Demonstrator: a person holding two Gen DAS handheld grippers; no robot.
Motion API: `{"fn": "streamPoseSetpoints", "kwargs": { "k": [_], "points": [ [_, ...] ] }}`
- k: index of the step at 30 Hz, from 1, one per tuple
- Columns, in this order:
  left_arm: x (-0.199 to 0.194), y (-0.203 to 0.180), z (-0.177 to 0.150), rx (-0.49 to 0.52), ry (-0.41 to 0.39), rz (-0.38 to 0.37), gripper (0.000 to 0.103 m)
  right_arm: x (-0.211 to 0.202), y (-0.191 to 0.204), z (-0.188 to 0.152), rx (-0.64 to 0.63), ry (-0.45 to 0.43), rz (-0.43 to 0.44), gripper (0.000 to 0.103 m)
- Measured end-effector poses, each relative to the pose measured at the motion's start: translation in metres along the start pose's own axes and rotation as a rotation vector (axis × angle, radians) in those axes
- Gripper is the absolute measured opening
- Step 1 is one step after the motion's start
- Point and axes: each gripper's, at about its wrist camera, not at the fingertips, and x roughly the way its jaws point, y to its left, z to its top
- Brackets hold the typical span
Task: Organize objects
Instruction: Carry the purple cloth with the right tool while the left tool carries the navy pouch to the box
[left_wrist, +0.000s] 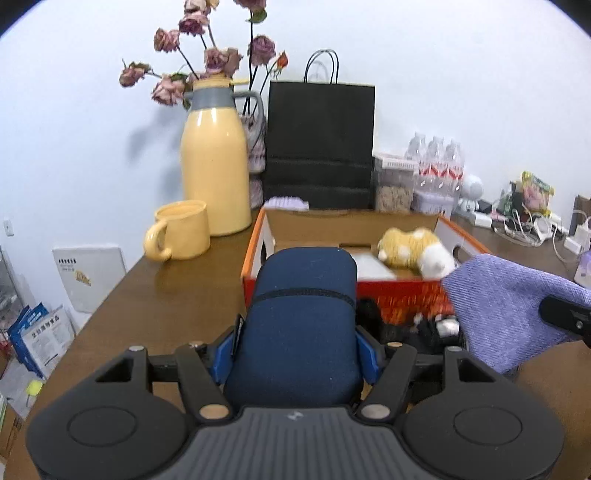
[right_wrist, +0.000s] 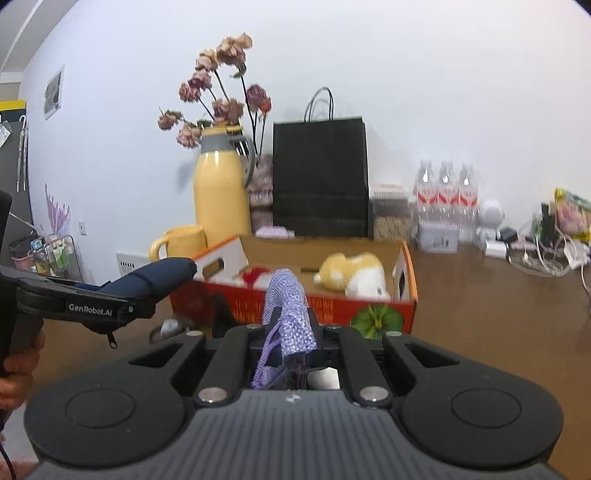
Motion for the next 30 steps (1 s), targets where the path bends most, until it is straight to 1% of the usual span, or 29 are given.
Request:
{"fn": "streamPoseSetpoints", "kwargs": {
  "k": [5, 14, 21, 27, 30],
  "points": [
    [0.013, -0.005, 0.024, -0.006, -0.032, -0.008, 0.063, 0.020, -0.001, 0.020, 0.013, -0.045, 0.015, 0.010],
    [0.053, -0.017, 0.060, -0.021, -0.061, -0.013, 0.063, 0.070, -0.007, 0.047, 0.038, -0.078, 0.037, 0.011],
    [0.095, -0.028, 0.080, -0.016, -0.053, -0.029, 0.063, 0.113, -0.017, 0.052, 0.051, -0.059, 0.041, 0.011],
    [0.140, -0.037, 0.096, 0.021, 0.003, -0.052, 0.063, 0.149, -0.035, 0.054, 0.067, -0.020, 0.028, 0.011],
    [0.158, -0.040, 0.102, 0.039, 0.012, -0.053, 0.063, 0.166, -0.044, 0.056, 0.064, 0.002, 0.017, 0.011]
  ]
}}
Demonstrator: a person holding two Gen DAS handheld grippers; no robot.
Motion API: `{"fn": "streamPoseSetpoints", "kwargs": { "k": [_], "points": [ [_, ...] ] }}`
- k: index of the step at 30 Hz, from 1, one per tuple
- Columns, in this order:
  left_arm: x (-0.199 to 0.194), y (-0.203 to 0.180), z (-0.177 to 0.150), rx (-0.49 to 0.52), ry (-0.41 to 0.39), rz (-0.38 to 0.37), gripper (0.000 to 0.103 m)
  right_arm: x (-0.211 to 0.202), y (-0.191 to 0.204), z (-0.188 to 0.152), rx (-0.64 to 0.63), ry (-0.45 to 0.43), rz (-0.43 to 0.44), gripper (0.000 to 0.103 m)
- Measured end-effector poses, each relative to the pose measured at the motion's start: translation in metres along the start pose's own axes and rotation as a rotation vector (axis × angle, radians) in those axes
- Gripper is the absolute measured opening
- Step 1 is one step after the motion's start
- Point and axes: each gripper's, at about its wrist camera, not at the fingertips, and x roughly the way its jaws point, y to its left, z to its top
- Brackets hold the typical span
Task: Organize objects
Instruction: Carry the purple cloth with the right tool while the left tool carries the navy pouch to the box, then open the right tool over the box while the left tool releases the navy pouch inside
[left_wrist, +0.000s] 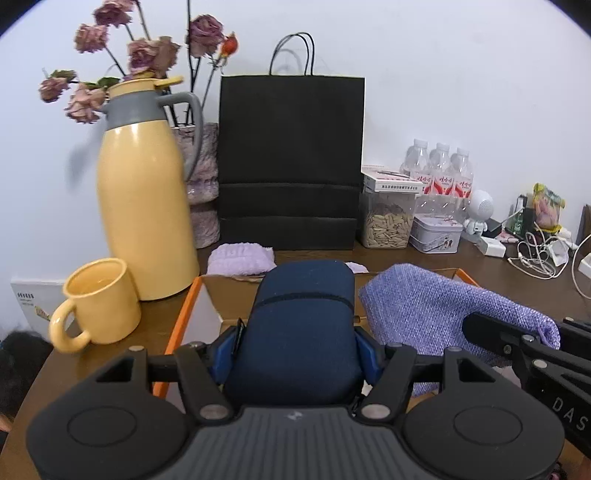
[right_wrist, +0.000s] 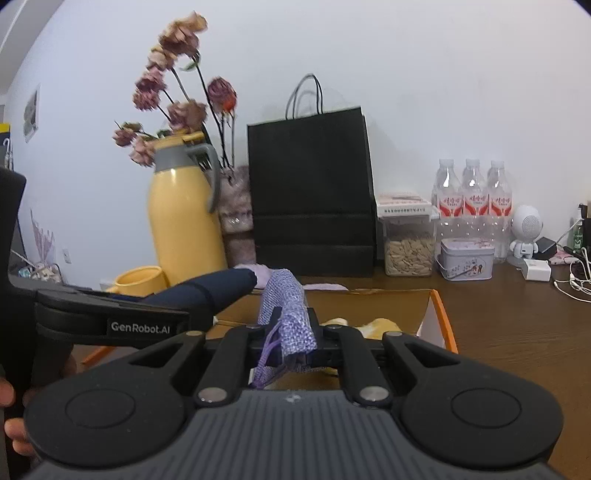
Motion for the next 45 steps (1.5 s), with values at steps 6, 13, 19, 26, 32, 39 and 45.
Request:
{"fn": "streamPoseSetpoints", "kwargs": {
  "k": [6, 13, 19, 26, 32, 39, 45],
  "points": [
    [0.028, 0.004, 0.001, -0.002, 0.047, -0.022, 0.063, 0.029, -0.011, -0.004, 0.002, 0.067, -0.005, 0.011],
    [0.046, 0.006, 0.000, 0.024, 0.091, -0.044, 0.066, 0.047, -0.015, -0.010, -0.015, 0.129, -0.028, 0.014],
    [0.037, 0.007, 0.002, 0.031, 0.023, -0.042, 0.103, 0.047, -0.011, -0.013, -0.076, 0.150, -0.082, 0.073],
    [0.044, 0.006, 0.000, 0.036, 0.052, -0.035, 0.103, 0.046, -0.009, -0.014, -0.105, 0.150, -0.094, 0.103],
    [0.045, 0.005, -0.004, 0.043, 0.058, -0.034, 0.103, 0.047, -0.013, -0.015, -0.095, 0.157, -0.103, 0.103],
    [0.048, 0.004, -0.004, 0.047, 0.061, -0.040, 0.103, 0.050, -0.014, -0.017, -0.093, 0.168, -0.111, 0.103],
    [0.048, 0.003, -0.005, 0.050, 0.062, -0.039, 0.103, 0.051, -0.013, -0.018, -0.093, 0.172, -0.114, 0.103]
  ]
}}
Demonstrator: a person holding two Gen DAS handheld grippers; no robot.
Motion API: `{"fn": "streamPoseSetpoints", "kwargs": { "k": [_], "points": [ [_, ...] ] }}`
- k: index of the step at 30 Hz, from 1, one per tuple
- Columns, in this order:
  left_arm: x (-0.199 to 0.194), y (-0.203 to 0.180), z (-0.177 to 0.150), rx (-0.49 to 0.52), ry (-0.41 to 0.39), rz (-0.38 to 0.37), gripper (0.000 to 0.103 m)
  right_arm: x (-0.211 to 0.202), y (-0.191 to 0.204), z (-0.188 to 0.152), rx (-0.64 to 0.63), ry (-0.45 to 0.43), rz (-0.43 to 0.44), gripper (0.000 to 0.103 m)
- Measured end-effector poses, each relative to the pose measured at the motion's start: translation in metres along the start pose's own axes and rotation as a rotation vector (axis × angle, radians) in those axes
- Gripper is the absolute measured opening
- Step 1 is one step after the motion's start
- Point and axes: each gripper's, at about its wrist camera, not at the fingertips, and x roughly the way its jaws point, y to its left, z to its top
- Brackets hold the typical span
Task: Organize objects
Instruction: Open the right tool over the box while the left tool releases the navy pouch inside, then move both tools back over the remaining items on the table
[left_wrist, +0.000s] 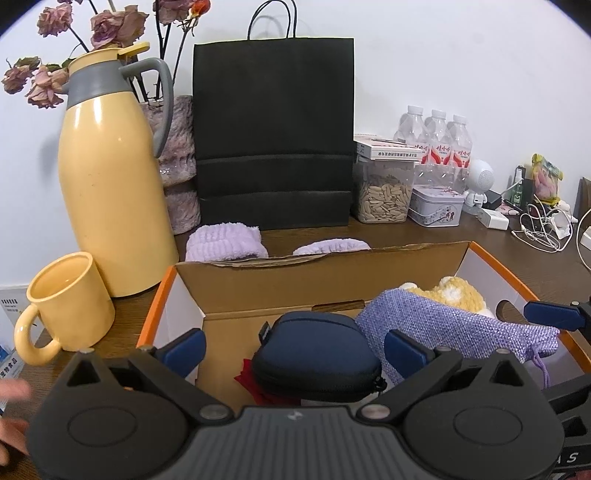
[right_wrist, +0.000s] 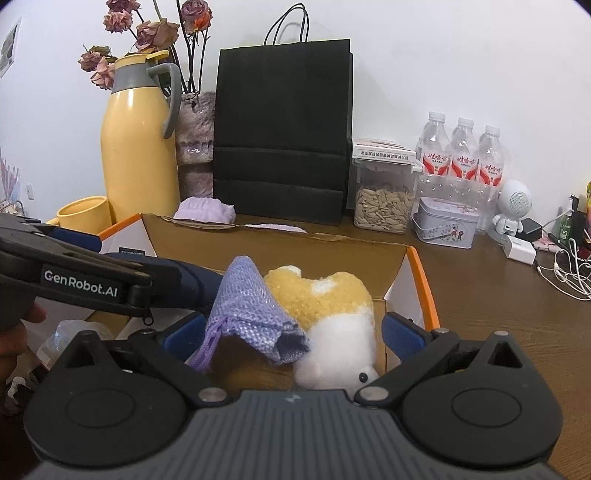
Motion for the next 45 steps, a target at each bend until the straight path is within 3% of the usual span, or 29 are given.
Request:
{"fn": "streamPoseSetpoints", "kwargs": {
  "k": [15, 34, 45],
  "points": [
    [-0.012, -0.001, 0.000, 0.003, -0.031, 0.027, 0.103, -0.009, 0.003, 0.001, -0.010, -0.031, -0.001, 0.103],
    [-0.076, -0.011, -0.016, -0.004, -0.092, 0.052, 0.103, -0.062, 0.011, -0.002, -0.007, -0.084, 0.000, 0.103],
    [-0.117, -0.022, -0.046, -0.002, -0.070, 0.058, 0.103, -0.102, 0.012, -0.027, -0.010, -0.059, 0.010, 0.103]
  ]
}}
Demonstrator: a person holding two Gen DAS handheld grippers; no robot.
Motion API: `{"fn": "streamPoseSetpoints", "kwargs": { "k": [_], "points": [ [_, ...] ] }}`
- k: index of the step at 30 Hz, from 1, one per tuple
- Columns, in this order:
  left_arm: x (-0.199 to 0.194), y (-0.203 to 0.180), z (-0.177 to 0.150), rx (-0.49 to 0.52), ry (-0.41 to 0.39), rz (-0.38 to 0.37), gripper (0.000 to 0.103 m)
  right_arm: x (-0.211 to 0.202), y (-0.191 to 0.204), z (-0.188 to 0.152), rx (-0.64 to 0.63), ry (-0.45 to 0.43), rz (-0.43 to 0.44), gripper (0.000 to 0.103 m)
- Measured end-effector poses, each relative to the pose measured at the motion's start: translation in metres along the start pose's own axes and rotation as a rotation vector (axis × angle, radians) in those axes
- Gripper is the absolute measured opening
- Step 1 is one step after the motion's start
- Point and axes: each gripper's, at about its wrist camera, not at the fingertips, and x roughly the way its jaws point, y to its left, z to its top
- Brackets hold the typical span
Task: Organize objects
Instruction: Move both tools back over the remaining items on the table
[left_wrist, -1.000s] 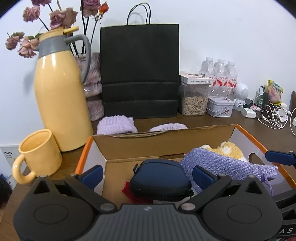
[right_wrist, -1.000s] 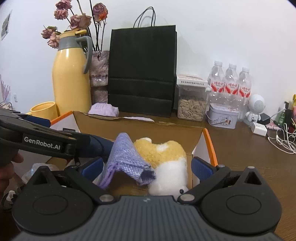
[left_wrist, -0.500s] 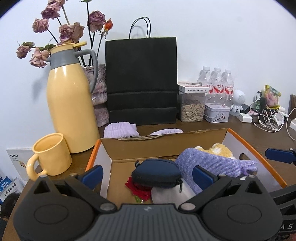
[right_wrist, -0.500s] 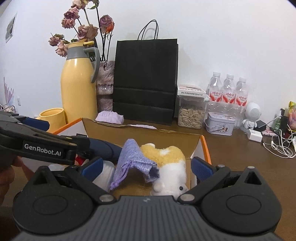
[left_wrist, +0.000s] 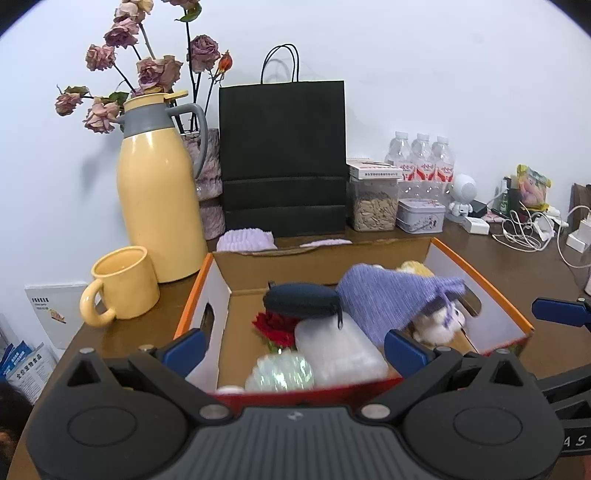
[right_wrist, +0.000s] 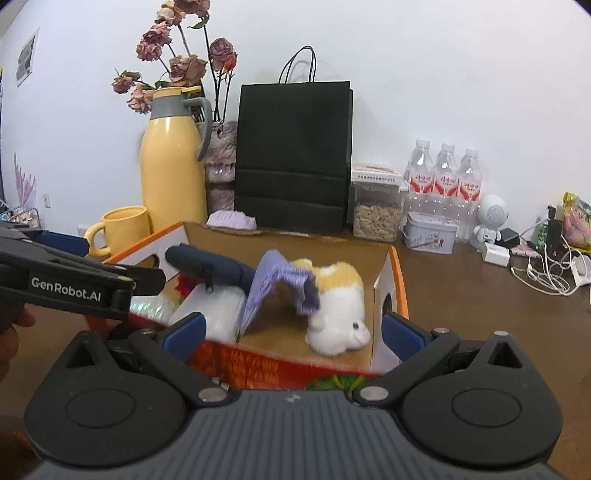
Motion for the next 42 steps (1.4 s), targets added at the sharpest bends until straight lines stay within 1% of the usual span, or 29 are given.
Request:
{"fn": "streamPoseSetpoints", "kwargs": {
  "k": [12, 21, 27, 32, 35, 38, 42],
  "points": [
    [-0.031, -0.001, -0.038, -0.010, 0.042, 0.008, 0.103, -0.033, 0.004, -0.036, -0.031, 0.076, 0.003, 0.103],
    [-0.045, 0.023, -0.073, -0.032, 0.099, 0.046, 0.103, -0.045, 0.002, -0.067, -0.041, 0.150, 0.001, 0.103],
    [-0.050, 0.037, -0.093, -0.046, 0.142, 0.059, 0.103, -0.050, -0.002, -0.079, -0.034, 0.186, -0.011, 0.103],
    [-0.057, 0.043, -0.106, -0.045, 0.162, 0.049, 0.103, -0.055, -0.007, -0.082, -0.027, 0.195, -0.026, 0.103],
    [-0.059, 0.045, -0.114, -0.062, 0.178, 0.042, 0.103, -0.054, -0.010, -0.086, -0.009, 0.202, -0.027, 0.103],
    [-0.062, 0.046, -0.121, -0.082, 0.203, 0.023, 0.103, -0.053, -0.008, -0.090, -0.003, 0.212, -0.016, 0.103],
    [-0.073, 0.046, -0.130, -0.085, 0.204, 0.004, 0.103, -0.053, -0.004, -0.092, -0.001, 0.212, -0.005, 0.103]
  ]
}}
